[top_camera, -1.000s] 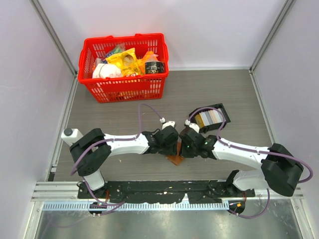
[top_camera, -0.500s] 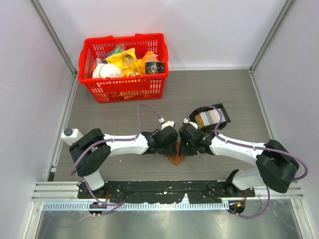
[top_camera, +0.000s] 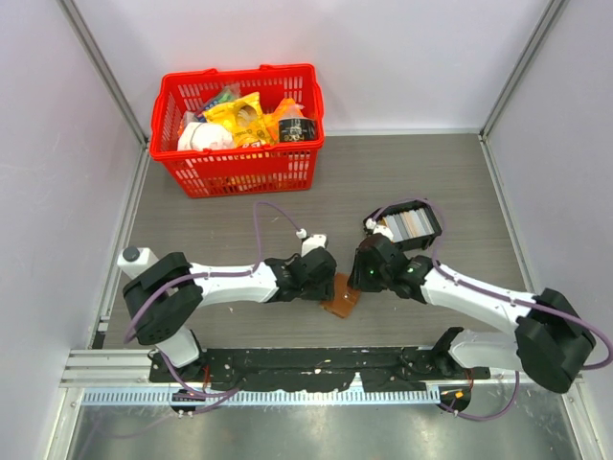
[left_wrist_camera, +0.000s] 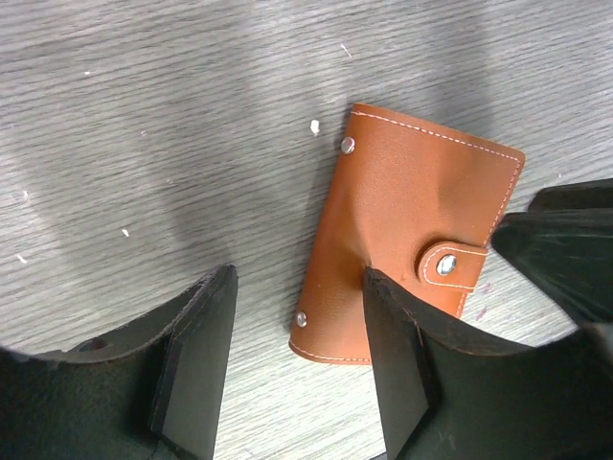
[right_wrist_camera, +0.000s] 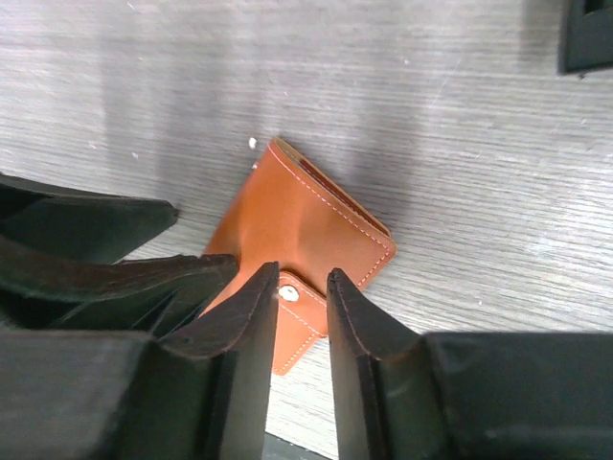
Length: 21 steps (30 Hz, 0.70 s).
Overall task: Put the credit cards into the card holder
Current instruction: Close the card holder at the center of the board, then reset both arms
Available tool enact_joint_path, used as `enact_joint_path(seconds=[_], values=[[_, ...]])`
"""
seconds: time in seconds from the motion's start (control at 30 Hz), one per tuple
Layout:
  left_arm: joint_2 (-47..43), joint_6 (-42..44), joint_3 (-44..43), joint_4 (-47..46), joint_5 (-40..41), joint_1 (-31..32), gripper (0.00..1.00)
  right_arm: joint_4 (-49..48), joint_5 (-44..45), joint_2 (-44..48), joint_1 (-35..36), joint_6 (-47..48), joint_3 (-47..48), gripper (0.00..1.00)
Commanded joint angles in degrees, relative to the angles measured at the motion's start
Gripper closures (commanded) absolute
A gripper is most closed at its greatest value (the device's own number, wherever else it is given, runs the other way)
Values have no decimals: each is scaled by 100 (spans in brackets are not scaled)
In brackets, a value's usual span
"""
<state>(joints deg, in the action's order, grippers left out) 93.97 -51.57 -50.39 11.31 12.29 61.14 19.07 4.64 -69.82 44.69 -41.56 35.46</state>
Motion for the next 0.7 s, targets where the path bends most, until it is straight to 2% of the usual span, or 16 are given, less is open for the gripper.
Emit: enact_joint_path(seconds=[0.0, 0.17, 0.27, 0.43, 0.67], values=[[-309, 60, 55, 126, 300, 11, 40, -229, 414, 671, -74, -115, -92, 64], [-380, 59, 91, 99, 326, -15, 36, 35, 879, 1303, -240, -483, -399, 52], [-380, 77, 91, 82, 291, -24, 35, 88, 819, 1454, -443, -642, -636, 50], [-310, 60, 152, -67, 151, -15, 35, -315, 197, 1235, -610, -678, -874, 49], [-213, -63, 328, -322, -87, -15, 35, -1615, -972, 419, -602, -696, -1068, 49]])
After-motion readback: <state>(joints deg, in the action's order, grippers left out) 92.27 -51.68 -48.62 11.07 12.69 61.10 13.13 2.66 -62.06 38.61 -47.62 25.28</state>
